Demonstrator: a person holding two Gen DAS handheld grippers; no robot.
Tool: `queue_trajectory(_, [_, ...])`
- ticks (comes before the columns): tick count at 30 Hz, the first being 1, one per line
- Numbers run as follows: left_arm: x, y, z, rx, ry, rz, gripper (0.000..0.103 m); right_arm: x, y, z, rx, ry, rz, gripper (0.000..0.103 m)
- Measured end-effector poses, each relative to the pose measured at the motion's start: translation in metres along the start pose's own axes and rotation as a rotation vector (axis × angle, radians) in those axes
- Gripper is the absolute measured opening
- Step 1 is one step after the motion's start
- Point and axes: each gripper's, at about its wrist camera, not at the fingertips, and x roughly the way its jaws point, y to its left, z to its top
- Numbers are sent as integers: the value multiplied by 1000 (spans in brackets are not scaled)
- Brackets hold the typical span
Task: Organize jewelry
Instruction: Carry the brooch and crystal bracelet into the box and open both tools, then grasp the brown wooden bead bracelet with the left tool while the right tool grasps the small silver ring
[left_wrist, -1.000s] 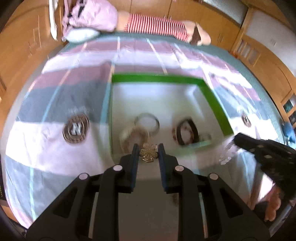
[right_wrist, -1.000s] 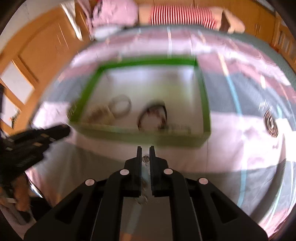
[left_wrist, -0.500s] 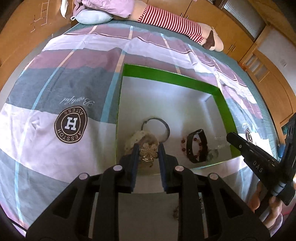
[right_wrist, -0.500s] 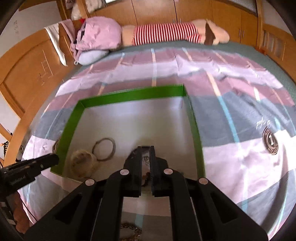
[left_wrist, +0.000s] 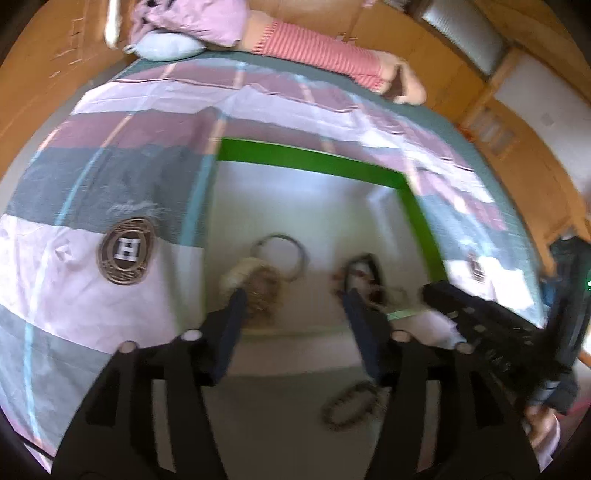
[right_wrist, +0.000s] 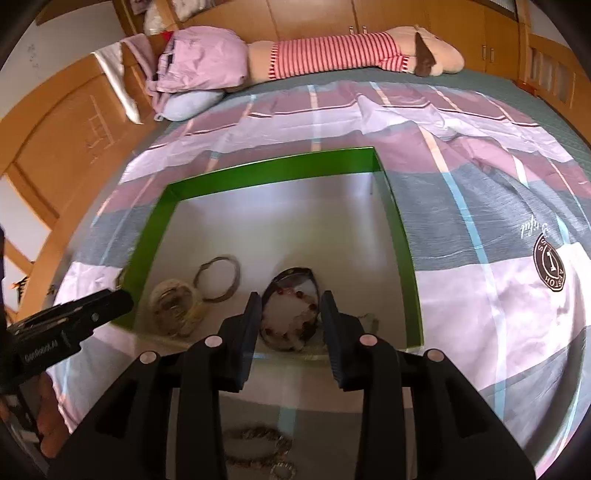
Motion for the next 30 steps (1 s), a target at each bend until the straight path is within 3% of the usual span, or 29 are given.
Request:
queue_trajectory(2, [-10,-15,-9,68,5,-12,68,-10,1,-8,-14,8,28,34])
queue_trajectory(4, [-13,-29,-24,155,33,-3,68,-19,3,-17,-35,31,45,42])
queue_trajectory(7, [7,-43,-47,265,171,86,68,-21,11,-38,-129,122,60,61])
queue_trajectory(10, [33,-34,-63,267,294,169,67,4,16,-66,-224,275,1,61])
queue_trajectory(11, [38,-28,-65,253,318,183,67,13,17,-76,-241,322,-29,61])
queue_trajectory(13, [42,-21,-66,233,338,194,66,20,21,-86,-269,363,-32,49])
queue_trajectory(17, [48,-23,-68,242,351,192,67,20,30,-95,-312,401,0,48])
queue_trajectory(21, [60,-34,-74,267,367,198,68,32,33,-102,-339,441,-51,47])
queue_trajectory(23, [67,-39,-78,280,384,199,68,37,30,-103,-341,454,-85,35])
queue_trajectory(24, [69,-42,-80,287,392,195,68,35,28,-101,-331,451,-86,24])
queue_trajectory(25, [72,-45,-82,294,399,188,68,35,25,-99,-323,449,-89,21])
queue_trajectory(30, [82,-49,-91,317,423,206,70,33,8,-90,-267,425,-126,21])
